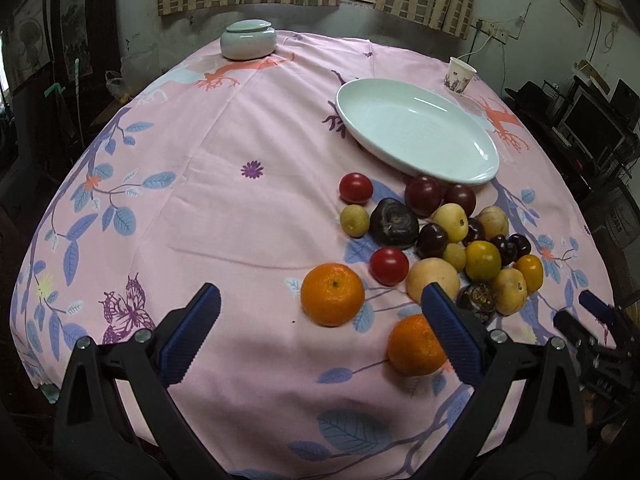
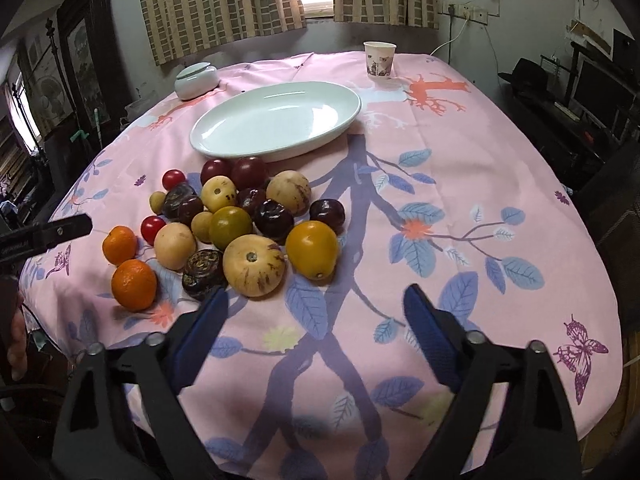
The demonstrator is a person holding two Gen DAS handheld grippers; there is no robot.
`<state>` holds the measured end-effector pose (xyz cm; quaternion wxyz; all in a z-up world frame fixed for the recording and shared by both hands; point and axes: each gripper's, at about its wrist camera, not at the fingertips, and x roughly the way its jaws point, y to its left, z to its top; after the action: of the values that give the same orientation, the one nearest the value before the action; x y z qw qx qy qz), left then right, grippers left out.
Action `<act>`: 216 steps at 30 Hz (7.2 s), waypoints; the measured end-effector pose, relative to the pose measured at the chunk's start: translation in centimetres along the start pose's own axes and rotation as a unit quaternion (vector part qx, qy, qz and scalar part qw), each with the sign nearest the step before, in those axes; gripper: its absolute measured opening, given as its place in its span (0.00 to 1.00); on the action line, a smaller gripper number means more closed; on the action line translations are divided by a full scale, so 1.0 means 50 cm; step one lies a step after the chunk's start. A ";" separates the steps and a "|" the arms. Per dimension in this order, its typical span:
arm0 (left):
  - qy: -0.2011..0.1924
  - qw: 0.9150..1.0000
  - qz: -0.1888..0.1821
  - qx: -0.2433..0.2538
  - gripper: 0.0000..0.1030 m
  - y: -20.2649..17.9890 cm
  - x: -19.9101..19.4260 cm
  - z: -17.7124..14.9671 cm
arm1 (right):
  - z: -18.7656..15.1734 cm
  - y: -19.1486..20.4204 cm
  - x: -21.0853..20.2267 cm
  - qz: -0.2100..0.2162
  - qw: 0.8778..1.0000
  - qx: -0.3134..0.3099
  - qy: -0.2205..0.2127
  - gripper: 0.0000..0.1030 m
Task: Organize fruits
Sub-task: 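Grasp an orange with the left gripper while the right gripper grasps a small tangerine, then carry both citrus fruits to the white plate and open both grippers, then grasp a second orange with the left gripper while the right grasps a yellow pear, then place the orange and the pear on the white plate, releasing both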
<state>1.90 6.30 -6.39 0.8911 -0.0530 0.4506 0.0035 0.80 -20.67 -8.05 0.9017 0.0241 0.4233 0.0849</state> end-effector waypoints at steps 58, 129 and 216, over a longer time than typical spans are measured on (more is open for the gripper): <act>0.026 0.995 -0.059 0.082 0.44 -0.138 0.040 -0.045 | 0.010 0.023 -0.009 0.085 0.996 -0.001 -0.021 0.36; -0.038 0.999 -0.028 0.004 0.98 0.063 0.043 -0.008 | 0.031 0.069 0.021 0.091 0.995 -0.029 0.003 0.73; 0.076 0.988 -0.101 0.087 0.45 -0.256 0.435 0.506 | 0.457 -0.006 0.412 0.056 0.995 -0.045 0.068 0.44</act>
<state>35.81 -4.85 -7.81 0.8514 -0.0208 0.5079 -0.1292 31.29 -16.72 -9.12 0.8648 0.0009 0.4774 0.1554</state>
